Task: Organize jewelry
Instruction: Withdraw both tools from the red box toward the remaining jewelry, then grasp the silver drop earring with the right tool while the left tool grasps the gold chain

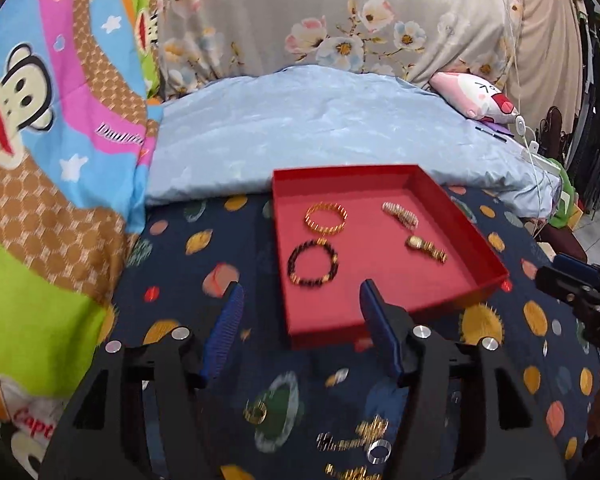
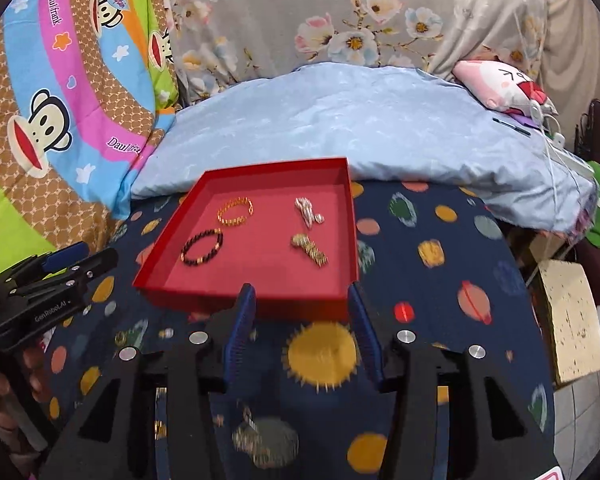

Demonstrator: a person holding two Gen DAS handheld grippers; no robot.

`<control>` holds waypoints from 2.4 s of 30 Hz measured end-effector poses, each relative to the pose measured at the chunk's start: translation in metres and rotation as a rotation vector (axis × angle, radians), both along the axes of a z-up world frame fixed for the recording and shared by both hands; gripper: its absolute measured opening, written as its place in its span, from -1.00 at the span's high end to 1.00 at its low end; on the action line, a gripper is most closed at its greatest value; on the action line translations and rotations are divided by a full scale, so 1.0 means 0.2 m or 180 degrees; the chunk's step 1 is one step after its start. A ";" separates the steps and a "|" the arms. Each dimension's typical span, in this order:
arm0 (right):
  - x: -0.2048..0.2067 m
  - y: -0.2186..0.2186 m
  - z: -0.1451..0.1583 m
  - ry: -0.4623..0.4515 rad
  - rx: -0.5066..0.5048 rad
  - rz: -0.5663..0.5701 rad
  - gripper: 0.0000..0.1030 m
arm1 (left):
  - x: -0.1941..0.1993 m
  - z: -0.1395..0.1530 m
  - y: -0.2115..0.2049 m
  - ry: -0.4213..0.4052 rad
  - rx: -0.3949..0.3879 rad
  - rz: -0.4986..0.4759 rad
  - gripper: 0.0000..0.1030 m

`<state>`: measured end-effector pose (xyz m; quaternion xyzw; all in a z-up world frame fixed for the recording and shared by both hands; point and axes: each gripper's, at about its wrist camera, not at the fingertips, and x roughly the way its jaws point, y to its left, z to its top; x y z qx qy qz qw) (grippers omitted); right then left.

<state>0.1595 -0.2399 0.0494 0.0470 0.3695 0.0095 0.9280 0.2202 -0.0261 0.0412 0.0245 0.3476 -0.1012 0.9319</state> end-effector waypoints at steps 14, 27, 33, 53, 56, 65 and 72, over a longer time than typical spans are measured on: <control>-0.47 0.10 -0.15 0.0251 0.0084 -0.0050 0.08 | -0.38 -0.16 0.11 0.0312 0.0039 0.0231 -0.14; -0.65 0.15 -0.27 0.0443 0.0211 -0.0018 0.07 | -0.61 -0.26 0.10 0.0546 -0.0047 0.0184 -0.14; -0.62 0.14 -0.31 0.0494 0.0227 0.0003 0.07 | -0.67 -0.37 0.14 0.0736 -0.0056 0.0210 -0.14; -0.12 0.27 -0.46 0.0599 0.0032 0.0159 0.20 | -0.65 -0.41 0.20 0.0844 -0.0222 0.0229 -0.14; -0.11 0.27 -0.49 0.0652 0.0003 0.0168 0.41 | -0.65 -0.41 0.21 0.0856 -0.0243 0.0220 -0.14; -0.11 0.28 -0.49 0.0651 -0.0047 0.0215 0.87 | -0.63 -0.40 0.17 0.0867 -0.0296 0.0157 -0.14; -0.19 0.24 -0.44 0.0571 0.0109 0.0174 0.87 | -0.60 -0.40 0.12 0.0898 -0.0410 0.0094 -0.14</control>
